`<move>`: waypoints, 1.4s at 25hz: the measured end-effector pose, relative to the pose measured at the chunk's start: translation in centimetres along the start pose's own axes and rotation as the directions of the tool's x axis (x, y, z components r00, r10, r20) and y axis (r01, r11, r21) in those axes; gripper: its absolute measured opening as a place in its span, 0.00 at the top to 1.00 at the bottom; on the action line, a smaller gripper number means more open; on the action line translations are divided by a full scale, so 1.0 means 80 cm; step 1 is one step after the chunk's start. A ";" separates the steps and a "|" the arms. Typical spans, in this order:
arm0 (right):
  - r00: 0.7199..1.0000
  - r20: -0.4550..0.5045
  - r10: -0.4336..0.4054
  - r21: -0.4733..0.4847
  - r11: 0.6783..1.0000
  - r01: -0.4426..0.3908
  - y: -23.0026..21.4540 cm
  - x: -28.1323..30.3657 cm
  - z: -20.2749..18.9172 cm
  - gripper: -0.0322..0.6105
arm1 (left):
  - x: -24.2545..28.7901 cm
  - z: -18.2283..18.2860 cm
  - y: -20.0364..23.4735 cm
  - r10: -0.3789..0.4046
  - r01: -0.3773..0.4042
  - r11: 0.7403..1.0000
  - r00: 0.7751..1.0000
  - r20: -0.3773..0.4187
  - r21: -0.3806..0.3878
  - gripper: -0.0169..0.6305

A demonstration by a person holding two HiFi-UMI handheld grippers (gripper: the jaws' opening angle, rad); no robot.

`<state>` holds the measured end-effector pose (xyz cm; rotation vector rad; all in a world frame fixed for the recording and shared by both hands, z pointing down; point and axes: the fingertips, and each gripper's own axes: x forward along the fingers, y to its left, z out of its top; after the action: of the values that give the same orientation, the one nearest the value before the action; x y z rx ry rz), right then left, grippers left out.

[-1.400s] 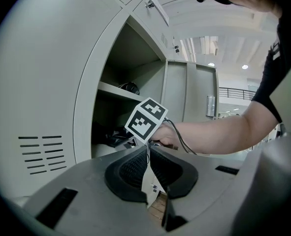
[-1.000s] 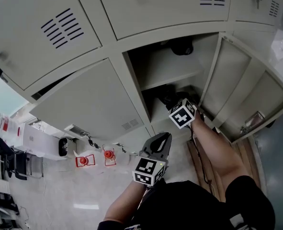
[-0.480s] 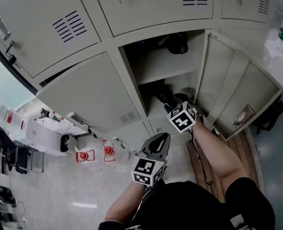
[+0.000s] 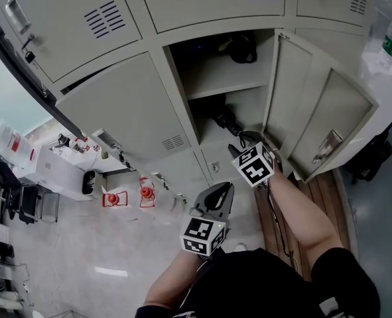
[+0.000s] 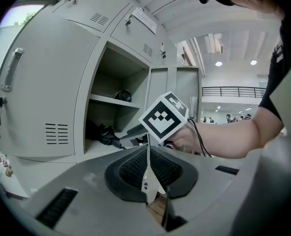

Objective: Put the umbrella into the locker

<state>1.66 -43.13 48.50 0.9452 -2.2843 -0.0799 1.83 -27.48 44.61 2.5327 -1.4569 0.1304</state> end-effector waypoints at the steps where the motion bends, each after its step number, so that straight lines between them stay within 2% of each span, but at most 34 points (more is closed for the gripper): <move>1: 1.000 0.006 0.002 0.004 1.000 -0.002 0.004 -0.005 -0.001 0.58 | -0.004 -0.001 -0.003 0.005 -0.005 1.000 1.000 0.000 -0.002 0.93; 3: 1.000 0.017 0.002 0.012 1.000 -0.002 0.012 -0.016 -0.004 0.65 | -0.013 -0.003 -0.008 0.015 -0.015 1.000 1.000 0.000 -0.005 0.93; 7: 0.999 0.042 0.012 0.048 0.999 -0.014 0.029 -0.035 -0.007 0.73 | -0.032 -0.004 -0.015 0.029 -0.029 1.000 1.000 -0.001 -0.005 0.93; 8: 0.999 0.050 0.018 0.068 0.997 -0.022 0.033 -0.040 -0.007 0.73 | -0.037 -0.004 -0.016 0.031 -0.031 1.000 1.000 0.000 -0.006 0.93; 12: 0.994 0.108 0.014 0.172 0.985 -0.032 0.046 -0.061 -0.003 0.86 | -0.057 -0.006 -0.019 0.029 -0.029 1.000 1.000 0.003 -0.007 0.93; 17: 0.986 0.164 -0.011 0.218 0.976 -0.025 0.075 -0.090 0.002 0.87 | -0.088 -0.014 -0.020 0.003 -0.003 1.000 1.000 0.000 -0.010 0.93; 26: 0.982 0.173 -0.073 0.244 0.969 0.029 0.157 -0.143 0.008 0.87 | -0.165 -0.032 -0.016 -0.050 0.050 0.999 0.999 -0.011 -0.014 0.93; 35: 0.984 0.153 -0.093 0.274 0.960 0.048 0.231 -0.185 -0.008 0.87 | -0.227 -0.068 -0.025 -0.088 0.086 0.994 0.996 -0.021 -0.061 0.93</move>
<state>-1.50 -19.74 46.19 1.1992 -2.4559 0.1315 -5.44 -9.92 46.31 2.5324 -1.3188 0.1004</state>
